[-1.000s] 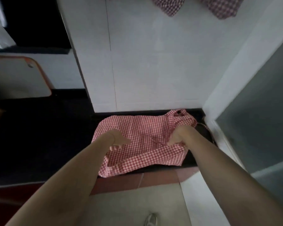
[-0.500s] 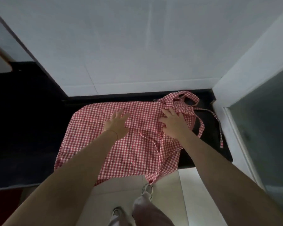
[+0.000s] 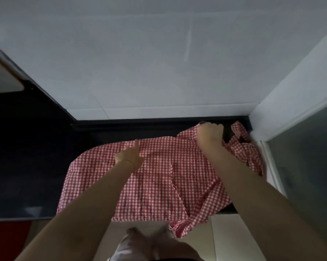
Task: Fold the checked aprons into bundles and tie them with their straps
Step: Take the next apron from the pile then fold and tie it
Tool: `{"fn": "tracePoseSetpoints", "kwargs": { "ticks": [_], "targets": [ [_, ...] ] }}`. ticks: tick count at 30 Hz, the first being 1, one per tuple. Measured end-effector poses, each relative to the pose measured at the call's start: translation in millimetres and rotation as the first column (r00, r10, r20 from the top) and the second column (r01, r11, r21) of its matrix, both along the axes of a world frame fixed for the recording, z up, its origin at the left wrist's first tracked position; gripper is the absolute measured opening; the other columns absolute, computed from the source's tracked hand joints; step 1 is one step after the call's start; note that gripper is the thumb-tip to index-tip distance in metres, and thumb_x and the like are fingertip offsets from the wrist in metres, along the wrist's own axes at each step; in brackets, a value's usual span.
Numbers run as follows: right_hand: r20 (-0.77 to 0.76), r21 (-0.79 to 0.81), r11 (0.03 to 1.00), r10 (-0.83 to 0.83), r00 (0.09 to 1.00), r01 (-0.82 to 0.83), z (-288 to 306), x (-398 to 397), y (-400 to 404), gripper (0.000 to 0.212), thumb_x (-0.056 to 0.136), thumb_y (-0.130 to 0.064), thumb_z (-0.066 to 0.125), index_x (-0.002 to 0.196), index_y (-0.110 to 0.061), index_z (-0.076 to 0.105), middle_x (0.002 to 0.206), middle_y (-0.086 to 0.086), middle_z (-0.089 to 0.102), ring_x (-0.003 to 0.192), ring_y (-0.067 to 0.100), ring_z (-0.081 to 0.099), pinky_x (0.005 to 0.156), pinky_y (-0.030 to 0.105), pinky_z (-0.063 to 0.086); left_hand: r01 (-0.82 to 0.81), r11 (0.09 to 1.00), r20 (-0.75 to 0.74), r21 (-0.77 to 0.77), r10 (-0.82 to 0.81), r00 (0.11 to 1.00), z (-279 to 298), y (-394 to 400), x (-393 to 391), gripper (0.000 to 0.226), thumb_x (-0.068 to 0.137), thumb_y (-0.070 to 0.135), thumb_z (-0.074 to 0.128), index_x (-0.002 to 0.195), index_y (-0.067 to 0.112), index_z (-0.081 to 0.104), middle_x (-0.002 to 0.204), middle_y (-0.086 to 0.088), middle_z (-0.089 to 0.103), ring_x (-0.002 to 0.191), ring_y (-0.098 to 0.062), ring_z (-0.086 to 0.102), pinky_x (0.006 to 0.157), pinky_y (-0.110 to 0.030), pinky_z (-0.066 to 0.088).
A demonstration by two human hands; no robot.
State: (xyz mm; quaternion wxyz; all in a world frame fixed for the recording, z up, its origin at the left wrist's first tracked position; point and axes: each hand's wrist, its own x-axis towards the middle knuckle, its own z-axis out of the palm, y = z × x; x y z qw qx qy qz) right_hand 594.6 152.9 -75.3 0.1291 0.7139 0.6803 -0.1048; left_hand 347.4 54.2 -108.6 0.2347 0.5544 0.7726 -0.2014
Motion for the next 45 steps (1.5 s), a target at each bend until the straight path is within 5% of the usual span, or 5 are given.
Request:
{"fn": "tracePoseSetpoints", "kwargs": {
  "ticks": [19,27,33,39,45],
  "targets": [
    [-0.395,0.012,0.965,0.246,0.885,-0.263,-25.2,-66.5,6.8,0.014,0.095,-0.004,0.052,0.096,-0.004,0.065,0.105,0.013,0.063,0.094,0.03,0.062,0.077,0.039,0.051,-0.026,0.959,-0.122,0.282,0.062,0.991,0.3,37.1,-36.0,0.02,0.094,0.009,0.054,0.108,0.007,0.067,0.122,-0.008,0.047,0.111,-0.024,0.048,0.07,-0.031,0.049],
    [-0.4,0.702,0.709,0.324,0.857,0.06,27.4,-66.1,11.3,0.017,0.077,0.014,0.056,0.092,0.004,0.057,0.089,0.024,0.061,0.078,0.039,0.06,0.065,0.042,0.047,0.266,0.42,-0.122,0.868,-0.338,0.933,80.7,62.7,-40.3,0.015,0.074,0.019,0.056,0.079,0.009,0.067,0.087,-0.01,0.067,0.085,-0.034,0.063,0.072,-0.04,0.046],
    [-0.092,-0.721,0.658,0.22,0.971,-0.217,50.8,-55.4,-8.1,0.026,0.094,-0.025,0.066,0.101,0.0,0.069,0.112,0.012,0.07,0.079,0.023,0.068,0.076,0.031,0.052,0.228,0.854,0.358,-0.468,-0.053,0.932,85.2,33.3,-33.5,0.037,0.089,0.048,0.067,0.098,0.012,0.071,0.092,-0.007,0.074,0.083,-0.022,0.073,0.081,-0.037,0.059],
    [-0.207,0.094,0.947,0.322,0.924,-0.308,1.8,-55.7,-26.3,0.024,0.097,-0.015,0.047,0.112,-0.003,0.06,0.116,0.015,0.058,0.109,0.033,0.055,0.081,0.036,0.041,0.121,0.911,0.096,0.394,-0.171,0.981,24.8,19.4,-27.6,0.036,0.093,0.018,0.049,0.128,0.014,0.057,0.136,-0.01,0.05,0.127,-0.028,0.047,0.103,-0.043,0.043],
    [-0.245,-0.242,0.928,0.225,0.943,-0.285,-26.9,-51.8,-34.0,0.042,0.102,-0.029,0.039,0.141,-0.017,0.05,0.14,0.011,0.055,0.122,0.03,0.055,0.105,0.04,0.042,0.063,0.998,0.221,0.018,-0.066,0.973,-7.3,1.6,-43.1,0.049,0.1,0.042,0.042,0.142,0.017,0.046,0.139,-0.009,0.056,0.123,-0.028,0.055,0.109,-0.045,0.039]
  ]
}}
